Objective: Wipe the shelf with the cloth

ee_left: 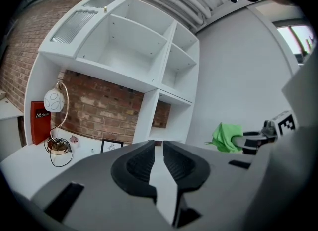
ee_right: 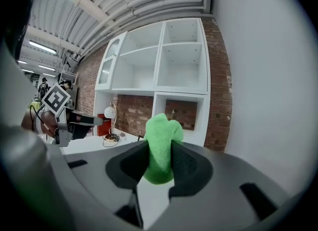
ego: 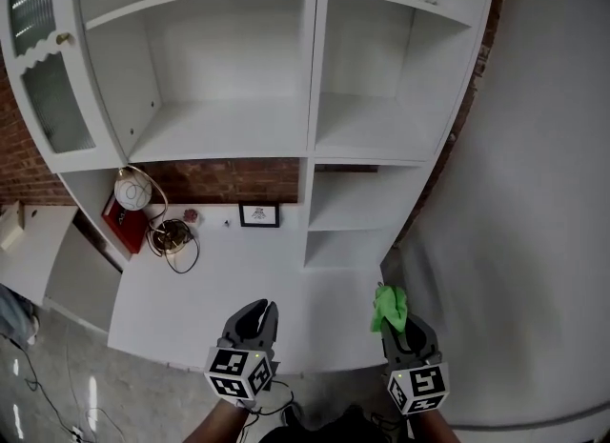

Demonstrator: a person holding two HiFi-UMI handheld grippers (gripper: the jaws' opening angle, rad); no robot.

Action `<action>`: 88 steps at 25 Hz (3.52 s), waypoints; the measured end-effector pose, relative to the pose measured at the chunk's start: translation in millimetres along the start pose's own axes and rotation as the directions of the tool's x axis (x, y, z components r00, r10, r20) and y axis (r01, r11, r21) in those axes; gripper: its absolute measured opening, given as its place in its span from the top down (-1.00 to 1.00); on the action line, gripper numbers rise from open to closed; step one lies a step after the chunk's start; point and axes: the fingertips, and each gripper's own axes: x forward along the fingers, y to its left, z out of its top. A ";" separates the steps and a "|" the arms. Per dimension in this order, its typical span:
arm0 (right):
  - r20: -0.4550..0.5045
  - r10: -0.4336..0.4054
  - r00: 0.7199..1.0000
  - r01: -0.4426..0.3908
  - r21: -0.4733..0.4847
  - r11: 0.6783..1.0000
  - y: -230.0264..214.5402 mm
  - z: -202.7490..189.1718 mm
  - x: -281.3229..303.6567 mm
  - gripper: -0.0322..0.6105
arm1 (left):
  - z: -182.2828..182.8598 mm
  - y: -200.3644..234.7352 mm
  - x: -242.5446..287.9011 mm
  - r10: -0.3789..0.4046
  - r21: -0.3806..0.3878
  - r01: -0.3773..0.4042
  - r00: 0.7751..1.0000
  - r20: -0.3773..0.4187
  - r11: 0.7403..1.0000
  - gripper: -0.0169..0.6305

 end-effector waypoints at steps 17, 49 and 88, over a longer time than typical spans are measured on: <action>0.079 0.334 0.939 -0.329 -0.075 0.941 -44.1 17.9 122.6 0.56 | 26.5 -19.9 26.3 0.303 0.007 -0.305 0.949 0.086 0.952 0.78; -0.236 0.263 0.936 -0.340 -0.401 0.851 -20.5 38.5 445.6 0.55 | -6.3 41.3 -57.4 0.541 -0.039 -0.540 0.841 0.003 0.841 0.78; -0.360 0.400 0.843 -0.538 -0.578 0.613 12.4 -3.1 295.1 0.58 | -7.6 -16.4 1.6 0.320 0.006 -0.320 0.947 0.004 0.947 0.78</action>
